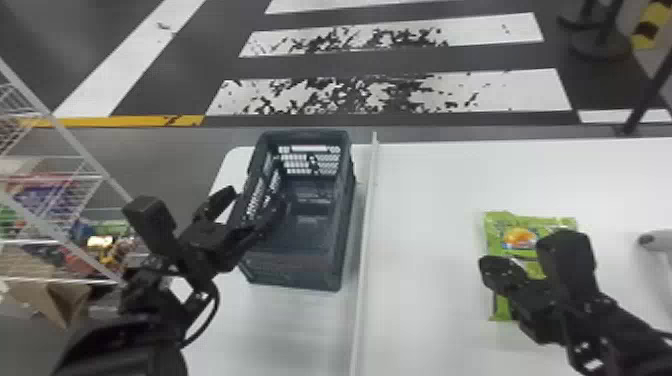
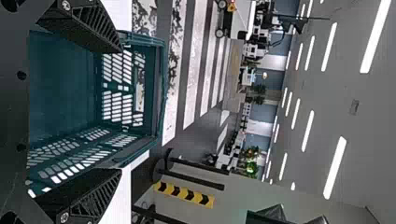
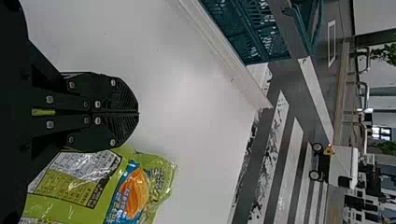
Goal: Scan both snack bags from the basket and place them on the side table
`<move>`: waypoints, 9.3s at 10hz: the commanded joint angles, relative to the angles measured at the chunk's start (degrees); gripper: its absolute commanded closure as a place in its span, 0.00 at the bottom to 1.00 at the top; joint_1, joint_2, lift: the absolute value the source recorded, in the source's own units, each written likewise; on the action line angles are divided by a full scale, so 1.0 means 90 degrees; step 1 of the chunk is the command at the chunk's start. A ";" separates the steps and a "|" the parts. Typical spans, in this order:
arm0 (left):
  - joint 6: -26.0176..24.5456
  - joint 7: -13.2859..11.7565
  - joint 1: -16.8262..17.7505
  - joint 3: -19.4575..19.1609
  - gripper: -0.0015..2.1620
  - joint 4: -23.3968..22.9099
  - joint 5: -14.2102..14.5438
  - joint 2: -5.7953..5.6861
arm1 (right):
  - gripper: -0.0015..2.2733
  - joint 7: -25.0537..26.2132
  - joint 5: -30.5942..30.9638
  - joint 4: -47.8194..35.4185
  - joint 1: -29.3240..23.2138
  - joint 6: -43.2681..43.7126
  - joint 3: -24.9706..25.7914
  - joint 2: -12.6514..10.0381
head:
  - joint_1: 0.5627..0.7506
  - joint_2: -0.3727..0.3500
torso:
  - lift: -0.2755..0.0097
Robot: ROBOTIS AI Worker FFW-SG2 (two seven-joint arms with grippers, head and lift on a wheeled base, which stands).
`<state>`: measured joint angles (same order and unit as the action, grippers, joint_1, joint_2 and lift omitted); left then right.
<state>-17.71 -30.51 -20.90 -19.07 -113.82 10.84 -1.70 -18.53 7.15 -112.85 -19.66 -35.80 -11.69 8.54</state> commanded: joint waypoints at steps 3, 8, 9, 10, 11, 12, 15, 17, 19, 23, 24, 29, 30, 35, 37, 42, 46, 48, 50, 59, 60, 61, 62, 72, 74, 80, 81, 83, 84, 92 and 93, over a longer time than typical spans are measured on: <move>0.0000 -0.0008 -0.0002 0.0000 0.04 0.0010 -0.0003 -0.0006 | 0.99 0.0018 0.0289 0.0654 0.0408 0.0096 -0.0410 -0.0090 | 0.70 0.87 | 0.70; 0.0000 -0.0028 -0.0002 0.0000 0.04 0.0039 -0.0003 -0.0006 | 0.99 0.0048 0.0465 0.1103 0.0593 0.0213 -0.0264 -0.0129 | 0.70 0.86 | 0.70; 0.0000 -0.0028 0.0007 0.0000 0.04 0.0049 -0.0003 -0.0006 | 0.99 0.0048 0.0494 0.1133 0.0593 0.0232 -0.0185 -0.0129 | 0.70 0.85 | 0.70; 0.0000 -0.0037 0.0007 0.0000 0.04 0.0059 -0.0003 -0.0006 | 0.99 0.0048 0.0533 0.1162 0.0603 0.0252 -0.0137 -0.0119 | 0.70 0.84 | 0.70; 0.0000 -0.0037 0.0007 0.0000 0.04 0.0059 -0.0003 -0.0016 | 0.99 0.0038 0.0543 0.1181 0.0603 0.0252 -0.0078 -0.0119 | 0.70 0.83 | 0.70; 0.0000 -0.0037 0.0007 0.0000 0.04 0.0059 -0.0003 -0.0016 | 0.99 0.0038 0.0553 0.1201 0.0613 0.0252 -0.0010 -0.0119 | 0.70 0.82 | 0.70; 0.0000 -0.0047 0.0007 0.0010 0.04 0.0039 -0.0003 -0.0016 | 0.99 0.0038 0.0582 0.1250 0.0642 0.0252 0.0098 -0.0119 | 0.70 0.79 | 0.70; 0.0000 -0.0047 -0.0002 -0.0010 0.04 0.0000 -0.0003 -0.0016 | 0.89 0.0038 0.0270 0.0654 0.0378 0.0389 0.0108 -0.0129 | 0.70 0.78 | 0.70; -0.0020 -0.0067 -0.0041 -0.0010 0.04 -0.0019 -0.0003 -0.0016 | 0.52 0.0038 -0.0238 -0.0254 0.0202 0.0174 0.0420 -0.0119 | 0.70 0.80 | 0.70; -0.0020 -0.0067 -0.0022 -0.0020 0.04 -0.0029 -0.0003 -0.0026 | 0.06 0.0174 -0.0258 -0.0684 0.0222 -0.0900 0.1729 -0.0119 | 0.70 0.70 | 0.70; -0.0020 -0.0067 -0.0012 -0.0010 0.04 -0.0010 -0.0003 -0.0026 | 0.06 0.0174 -0.0258 -0.0635 0.0222 -0.1076 0.2070 -0.0129 | 0.70 0.64 | 0.70; -0.0020 0.0021 0.0047 0.0019 0.04 0.0069 -0.0013 -0.0006 | 0.06 0.0165 -0.0170 0.0508 0.0535 -0.1057 0.2891 -0.0041 | 0.70 0.40 | 0.70; -0.0020 0.0031 0.0076 0.0049 0.04 0.0098 -0.0032 0.0003 | 0.06 0.0165 -0.0160 0.0810 0.0701 -0.1018 0.2901 0.0037 | 0.70 0.38 | 0.70; -0.0117 0.0275 0.0066 0.0176 0.04 -0.0010 -0.0071 0.0081 | 0.49 0.0008 0.0348 0.1992 0.1404 -0.0861 0.2891 0.0203 | 0.70 0.32 | 0.70; -0.0625 0.0637 0.0037 0.0332 0.04 -0.0283 -0.0198 0.0160 | 0.98 0.0116 0.0367 0.1963 0.1374 -0.0881 0.2910 0.0194 | 0.70 0.31 | 0.70; -0.1465 0.1330 -0.0090 0.0781 0.04 -0.0654 -0.0560 0.0205 | 0.99 0.0106 0.0162 0.0224 0.0417 -0.1604 0.3086 0.0047 | 0.70 0.26 | 0.70; -0.1485 0.1388 -0.0080 0.0888 0.04 -0.0654 -0.0638 0.0205 | 0.99 0.0096 -0.0141 -0.1807 -0.0872 -0.2580 0.3067 -0.0304 | 0.70 0.28 | 0.70; -0.1485 0.1388 -0.0061 0.0898 0.04 -0.0615 -0.0638 0.0205 | 0.99 0.0067 -0.0248 -0.2354 -0.1233 -0.3264 0.2949 -0.0431 | 0.70 0.31 | 0.70; -0.1485 0.1388 -0.0041 0.0898 0.04 -0.0576 -0.0648 0.0205 | 0.99 0.0067 -0.0297 -0.2647 -0.1428 -0.3635 0.2754 -0.0519 | 0.70 0.35 | 0.70; -0.1465 0.1369 -0.0071 0.0918 0.04 -0.0508 -0.0628 0.0205 | 0.99 0.0067 -0.0170 -0.2813 -0.1292 -0.3947 0.2217 -0.0539 | 0.70 0.47 | 0.70; -0.1465 0.1369 -0.0071 0.0918 0.04 -0.0508 -0.0618 0.0205 | 0.99 0.0077 -0.0170 -0.2754 -0.1282 -0.3928 0.2207 -0.0539 | 0.70 0.47 | 0.70; -0.1465 0.1369 -0.0080 0.0898 0.04 -0.0508 -0.0608 0.0205 | 0.99 0.0077 -0.0170 -0.2754 -0.1282 -0.3928 0.2207 -0.0549 | 0.70 0.47 | 0.70; -0.1465 0.1369 -0.0090 0.0898 0.04 -0.0508 -0.0608 0.0205 | 0.99 0.0087 -0.0180 -0.2774 -0.1243 -0.3889 0.2246 -0.0539 | 0.70 0.47 | 0.70; -0.1426 0.1359 -0.0159 0.0859 0.04 -0.0488 -0.0579 0.0179 | 0.99 0.0331 0.0162 0.1074 0.1345 -0.1858 0.3057 -0.0021 | 0.70 0.28 | 0.70; -0.1426 0.1359 -0.0159 0.0859 0.04 -0.0469 -0.0579 0.0189 | 0.99 0.0409 0.0299 0.1425 0.1452 -0.1584 0.3027 0.0057 | 0.70 0.25 | 0.70; -0.1426 0.1349 -0.0159 0.0869 0.04 -0.0459 -0.0579 0.0179 | 0.75 0.0536 0.0377 0.1972 0.1628 -0.1252 0.2920 0.0135 | 0.70 0.22 | 0.70; -0.1426 0.1349 -0.0159 0.0869 0.04 -0.0449 -0.0579 0.0169 | 0.45 0.0594 0.0358 0.1982 0.1609 -0.1252 0.2920 0.0135 | 0.70 0.22 | 0.70; -0.1426 0.1349 -0.0178 0.0859 0.04 -0.0449 -0.0579 0.0160 | 0.01 0.0692 0.0338 0.1777 0.1472 -0.1291 0.2910 0.0106 | 0.70 0.22 | 0.70; -0.1426 0.1349 -0.0198 0.0830 0.04 -0.0449 -0.0579 0.0150 | 0.01 0.0721 0.0211 0.1377 0.1296 -0.1369 0.2930 0.0086 | 0.70 0.22 | 0.70; -0.1426 0.1349 -0.0168 0.0820 0.04 -0.0351 -0.0589 0.0150 | 0.04 -0.0441 -0.1986 -0.0362 0.0632 -0.3811 0.3135 -0.0011 | 0.70 0.42 | 0.70; -0.1426 0.1349 -0.0168 0.0830 0.04 -0.0351 -0.0589 0.0150 | 0.04 -0.0568 -0.1986 -0.0157 0.0798 -0.3967 0.3115 -0.0011 | 0.70 0.43 | 0.70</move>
<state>-30.54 -18.37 -22.40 -11.68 -117.00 5.54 -0.35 -23.65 -10.65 -115.15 -13.23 -70.59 16.45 8.45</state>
